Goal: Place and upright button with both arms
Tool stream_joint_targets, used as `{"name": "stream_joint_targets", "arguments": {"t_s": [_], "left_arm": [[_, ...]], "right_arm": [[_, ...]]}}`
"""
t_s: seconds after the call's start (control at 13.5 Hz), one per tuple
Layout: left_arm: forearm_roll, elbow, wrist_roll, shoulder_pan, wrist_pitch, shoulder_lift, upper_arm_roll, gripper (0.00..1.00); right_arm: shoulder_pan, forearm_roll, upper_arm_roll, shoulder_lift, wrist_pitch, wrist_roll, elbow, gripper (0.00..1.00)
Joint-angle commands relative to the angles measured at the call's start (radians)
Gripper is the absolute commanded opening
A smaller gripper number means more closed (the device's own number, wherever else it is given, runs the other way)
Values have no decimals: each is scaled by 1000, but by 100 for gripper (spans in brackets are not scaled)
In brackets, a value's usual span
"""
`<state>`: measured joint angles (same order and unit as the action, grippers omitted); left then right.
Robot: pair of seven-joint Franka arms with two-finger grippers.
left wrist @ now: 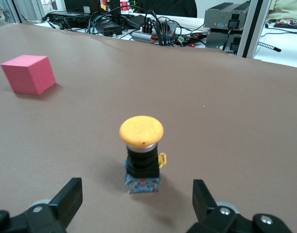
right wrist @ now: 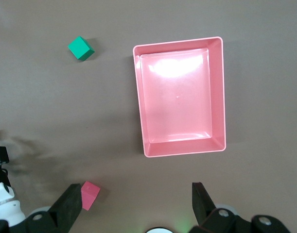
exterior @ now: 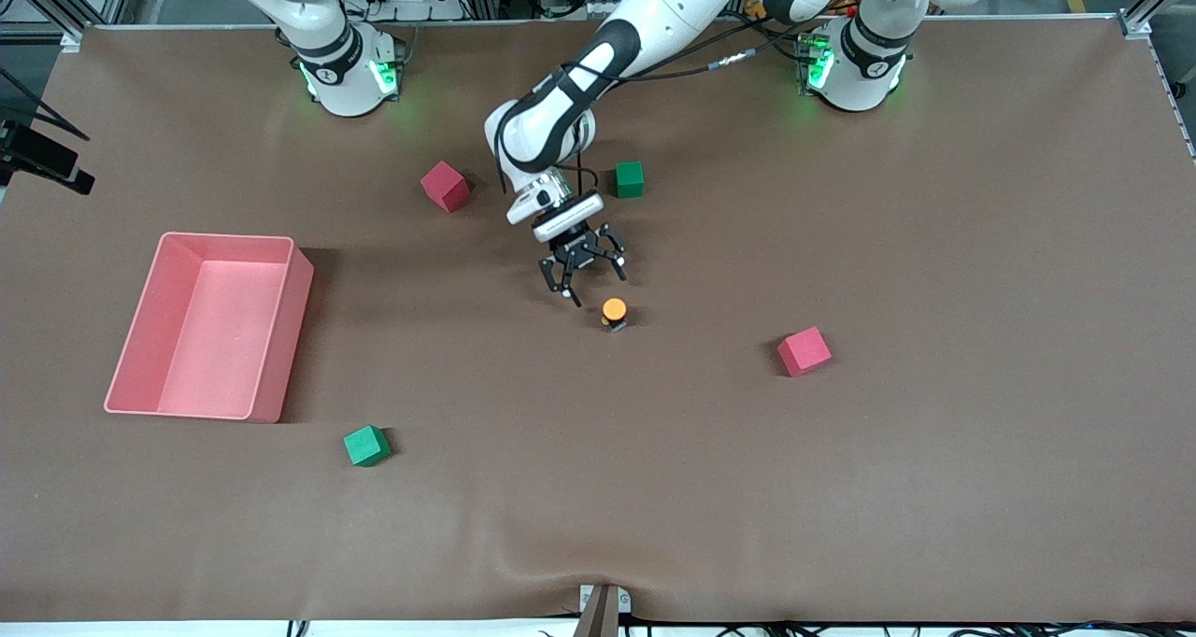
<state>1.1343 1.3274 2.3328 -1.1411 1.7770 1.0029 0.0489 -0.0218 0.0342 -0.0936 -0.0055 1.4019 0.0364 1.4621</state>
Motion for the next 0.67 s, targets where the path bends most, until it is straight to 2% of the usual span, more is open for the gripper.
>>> {"name": "stream_joint_targets", "arguments": {"t_s": [0.0,0.3,0.45,0.59], "left_arm": [[-71,42,-67,0,-25,-88,23,100],[-270,42,-340,26,-51,-245,20,100],[-350,41,-400,79,-51,-311,22,100],[-440,39,-552,150,-51,-386,22,100]], "right_arm": [[-15,-11,11,2,3,-7,-5,100],[-15,-11,11,2,3,-7,-5,100],[-15,-11,11,2,3,-7,-5,100],[-15,-11,11,2,3,-7,-5,100]]}}
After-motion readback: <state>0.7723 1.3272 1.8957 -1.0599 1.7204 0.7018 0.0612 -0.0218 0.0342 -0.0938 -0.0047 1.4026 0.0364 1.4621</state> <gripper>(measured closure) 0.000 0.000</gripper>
